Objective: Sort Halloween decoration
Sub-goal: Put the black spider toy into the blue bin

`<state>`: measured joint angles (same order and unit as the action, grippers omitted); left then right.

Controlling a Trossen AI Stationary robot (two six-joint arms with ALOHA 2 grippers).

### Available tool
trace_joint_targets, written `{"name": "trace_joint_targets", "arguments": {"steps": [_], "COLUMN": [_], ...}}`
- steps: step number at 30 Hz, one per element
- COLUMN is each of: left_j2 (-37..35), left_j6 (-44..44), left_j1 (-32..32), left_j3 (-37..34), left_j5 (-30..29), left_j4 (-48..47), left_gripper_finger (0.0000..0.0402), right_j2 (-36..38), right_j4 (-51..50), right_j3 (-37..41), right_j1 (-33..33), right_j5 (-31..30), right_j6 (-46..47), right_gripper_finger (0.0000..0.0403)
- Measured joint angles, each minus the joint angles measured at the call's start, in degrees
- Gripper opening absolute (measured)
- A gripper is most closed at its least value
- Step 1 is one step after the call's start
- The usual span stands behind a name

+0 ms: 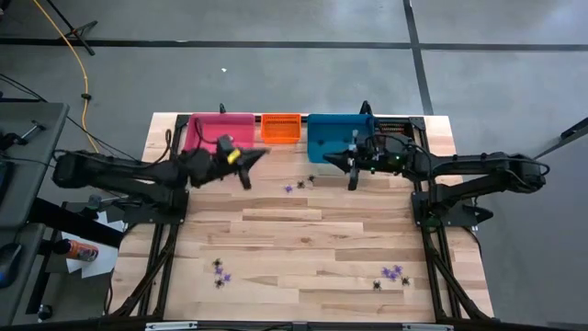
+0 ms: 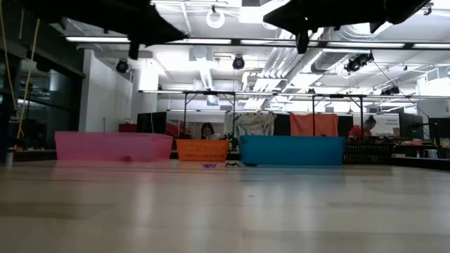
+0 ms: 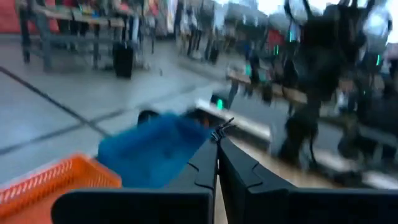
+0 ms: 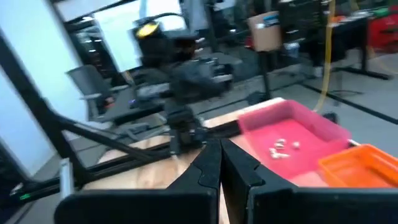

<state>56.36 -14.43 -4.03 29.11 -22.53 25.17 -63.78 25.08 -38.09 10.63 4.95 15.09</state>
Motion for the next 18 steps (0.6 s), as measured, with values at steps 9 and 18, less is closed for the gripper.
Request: {"name": "trace_joint_targets", "arguments": {"steps": [9, 18], "left_j2": [5.5, 6.5], "left_j6": [0.0, -0.5], "left_j1": [-2.9, -4.0], "left_j3": [0.0, 0.1], "left_j5": [7.0, 6.4], "left_j4": [4.7, 5.5], "left_gripper_finger": [0.0000, 0.0000], "right_j2": [-2.7, -2.6], "right_j4": [1.8, 2.3], "right_j3": [0.0, 0.0], "right_j1": [0.0, 0.0], "right_j5": [2.3, 2.3], "right_j6": [0.0, -0.1], "right_gripper_finger": [0.0000, 0.0000]}}
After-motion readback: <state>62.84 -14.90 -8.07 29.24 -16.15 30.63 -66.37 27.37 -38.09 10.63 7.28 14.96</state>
